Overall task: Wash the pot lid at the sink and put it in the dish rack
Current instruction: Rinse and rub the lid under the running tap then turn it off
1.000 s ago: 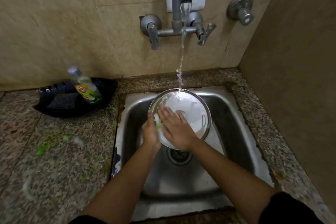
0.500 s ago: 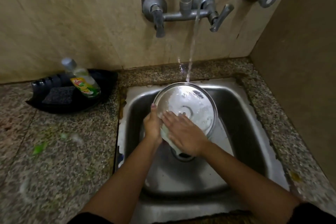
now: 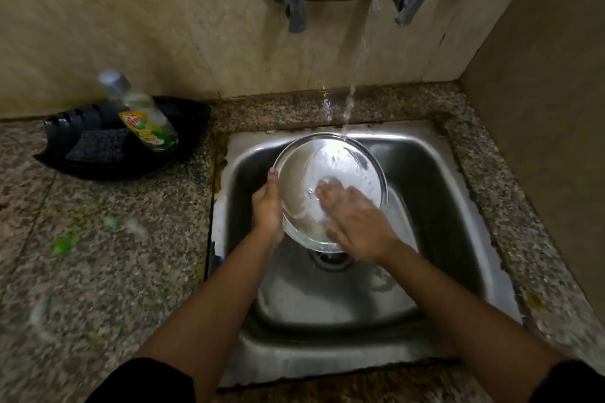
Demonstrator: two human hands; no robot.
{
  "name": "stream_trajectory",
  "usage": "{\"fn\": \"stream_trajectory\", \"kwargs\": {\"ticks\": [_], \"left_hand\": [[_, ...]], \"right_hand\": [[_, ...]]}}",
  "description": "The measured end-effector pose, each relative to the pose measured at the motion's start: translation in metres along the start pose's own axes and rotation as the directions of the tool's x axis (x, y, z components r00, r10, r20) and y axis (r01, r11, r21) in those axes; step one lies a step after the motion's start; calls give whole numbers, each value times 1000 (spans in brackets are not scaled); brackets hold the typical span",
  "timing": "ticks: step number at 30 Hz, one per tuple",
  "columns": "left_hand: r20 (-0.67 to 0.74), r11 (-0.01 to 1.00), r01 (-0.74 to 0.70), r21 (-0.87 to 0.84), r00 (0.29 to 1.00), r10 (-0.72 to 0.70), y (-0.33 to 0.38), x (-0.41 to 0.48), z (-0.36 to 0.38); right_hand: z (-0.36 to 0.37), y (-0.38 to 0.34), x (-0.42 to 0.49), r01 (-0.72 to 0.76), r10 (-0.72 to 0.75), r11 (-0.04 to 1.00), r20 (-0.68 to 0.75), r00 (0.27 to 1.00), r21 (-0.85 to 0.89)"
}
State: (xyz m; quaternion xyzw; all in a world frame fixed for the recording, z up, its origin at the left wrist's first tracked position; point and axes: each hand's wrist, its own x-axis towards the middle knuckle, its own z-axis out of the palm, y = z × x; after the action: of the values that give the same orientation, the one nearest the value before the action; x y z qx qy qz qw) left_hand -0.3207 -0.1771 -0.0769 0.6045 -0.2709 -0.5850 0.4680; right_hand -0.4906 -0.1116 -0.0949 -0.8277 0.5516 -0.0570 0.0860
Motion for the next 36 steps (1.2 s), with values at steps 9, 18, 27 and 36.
{"fn": "stream_trajectory", "kwargs": {"ticks": [9, 18, 27, 36], "left_hand": [[29, 999, -44, -1, 999, 44, 3, -8, 18], [39, 1000, -1, -18, 999, 1, 6, -4, 1], [22, 999, -5, -39, 1000, 6, 5, -5, -2], [264, 962, -208, 178, 952, 157, 11, -20, 11]], "right_hand": [[-13, -32, 57, -70, 80, 992, -92, 993, 102], [-15, 14, 31, -455, 445, 890, -186, 876, -13], [-7, 10, -14, 108, -116, 985, -60, 991, -133], [-58, 11, 89, -28, 44, 999, -523, 851, 40]]}}
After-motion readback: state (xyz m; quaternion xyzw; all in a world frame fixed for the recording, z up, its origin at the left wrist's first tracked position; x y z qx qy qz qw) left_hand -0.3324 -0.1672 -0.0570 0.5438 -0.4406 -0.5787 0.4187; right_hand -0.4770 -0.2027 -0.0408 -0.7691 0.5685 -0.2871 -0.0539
